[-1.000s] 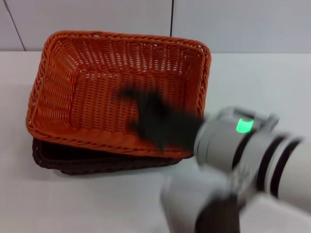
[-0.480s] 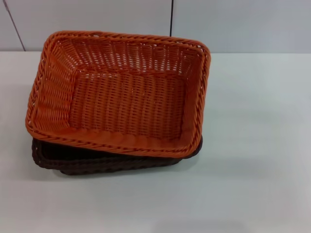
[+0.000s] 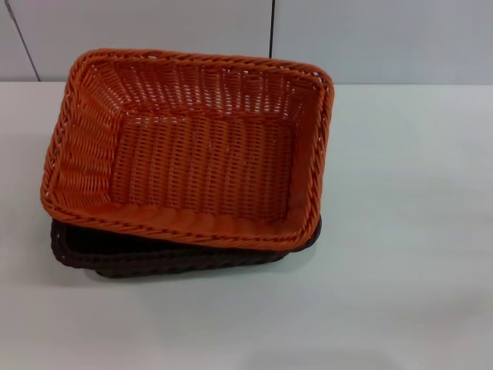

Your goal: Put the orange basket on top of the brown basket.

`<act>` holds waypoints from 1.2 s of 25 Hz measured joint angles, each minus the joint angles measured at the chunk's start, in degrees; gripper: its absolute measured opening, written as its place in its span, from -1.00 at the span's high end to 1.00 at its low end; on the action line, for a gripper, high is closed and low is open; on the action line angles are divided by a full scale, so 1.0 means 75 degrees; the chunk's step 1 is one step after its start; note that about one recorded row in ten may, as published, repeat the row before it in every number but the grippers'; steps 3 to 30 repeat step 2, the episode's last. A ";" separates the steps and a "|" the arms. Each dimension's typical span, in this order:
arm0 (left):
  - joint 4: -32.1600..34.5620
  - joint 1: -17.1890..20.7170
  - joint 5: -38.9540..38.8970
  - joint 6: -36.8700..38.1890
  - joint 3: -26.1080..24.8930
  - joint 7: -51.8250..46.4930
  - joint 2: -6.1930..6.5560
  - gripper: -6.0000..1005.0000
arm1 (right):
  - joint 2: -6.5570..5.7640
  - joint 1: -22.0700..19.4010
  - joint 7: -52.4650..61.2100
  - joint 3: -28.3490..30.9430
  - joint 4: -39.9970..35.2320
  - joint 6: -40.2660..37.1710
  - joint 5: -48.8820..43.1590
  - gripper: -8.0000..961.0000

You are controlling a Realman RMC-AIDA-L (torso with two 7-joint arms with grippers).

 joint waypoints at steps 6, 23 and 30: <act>0.0003 -0.0007 0.0000 -0.0013 -0.0009 0.0000 0.0000 -0.54 | 0.0002 0.0064 0.0008 -0.0012 0.0086 0.0029 -0.0011 -0.40; 0.0003 -0.0007 0.0000 -0.0013 -0.0009 0.0000 0.0000 -0.54 | 0.0002 0.0064 0.0008 -0.0012 0.0086 0.0029 -0.0011 -0.40; 0.0003 -0.0007 0.0000 -0.0013 -0.0009 0.0000 0.0000 -0.54 | 0.0002 0.0064 0.0008 -0.0012 0.0086 0.0029 -0.0011 -0.40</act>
